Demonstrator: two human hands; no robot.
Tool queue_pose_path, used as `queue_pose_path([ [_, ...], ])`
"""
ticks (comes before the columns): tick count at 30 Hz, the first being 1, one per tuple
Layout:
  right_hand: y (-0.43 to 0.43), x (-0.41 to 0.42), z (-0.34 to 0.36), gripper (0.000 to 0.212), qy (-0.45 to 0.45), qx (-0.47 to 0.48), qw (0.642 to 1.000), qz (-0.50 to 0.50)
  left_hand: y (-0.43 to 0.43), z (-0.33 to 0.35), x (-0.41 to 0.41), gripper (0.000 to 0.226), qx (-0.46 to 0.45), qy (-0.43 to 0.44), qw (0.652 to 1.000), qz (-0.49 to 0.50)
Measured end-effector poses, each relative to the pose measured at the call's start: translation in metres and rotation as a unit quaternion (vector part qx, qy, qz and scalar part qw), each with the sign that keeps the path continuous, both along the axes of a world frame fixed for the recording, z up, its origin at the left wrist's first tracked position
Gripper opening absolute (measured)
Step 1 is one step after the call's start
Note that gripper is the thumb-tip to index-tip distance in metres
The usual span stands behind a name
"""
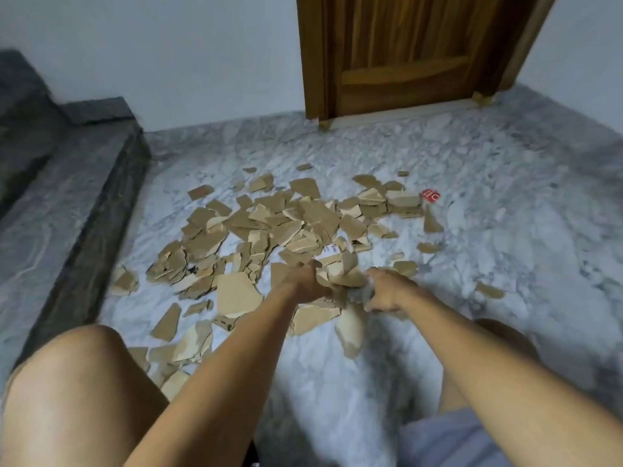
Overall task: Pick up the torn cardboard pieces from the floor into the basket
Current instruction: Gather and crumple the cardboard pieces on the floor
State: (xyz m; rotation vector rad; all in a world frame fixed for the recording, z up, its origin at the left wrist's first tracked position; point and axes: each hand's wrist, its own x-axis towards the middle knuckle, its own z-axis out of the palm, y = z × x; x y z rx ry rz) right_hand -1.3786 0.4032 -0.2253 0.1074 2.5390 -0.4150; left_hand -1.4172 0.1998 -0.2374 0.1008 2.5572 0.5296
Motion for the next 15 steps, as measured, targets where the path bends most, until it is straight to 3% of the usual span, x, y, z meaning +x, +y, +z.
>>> queue_pose_path([
  [5,-0.025,0.008,-0.021,0.082,-0.033,0.016,0.999,0.001,-0.030,-0.025,0.007,0.093,0.004,-0.018,1.000,-0.012],
  [15,-0.050,-0.028,-0.055,0.090,-0.058,0.047,0.993,-0.087,-0.053,-0.051,-0.041,0.100,-0.017,-0.048,0.996,-0.066],
])
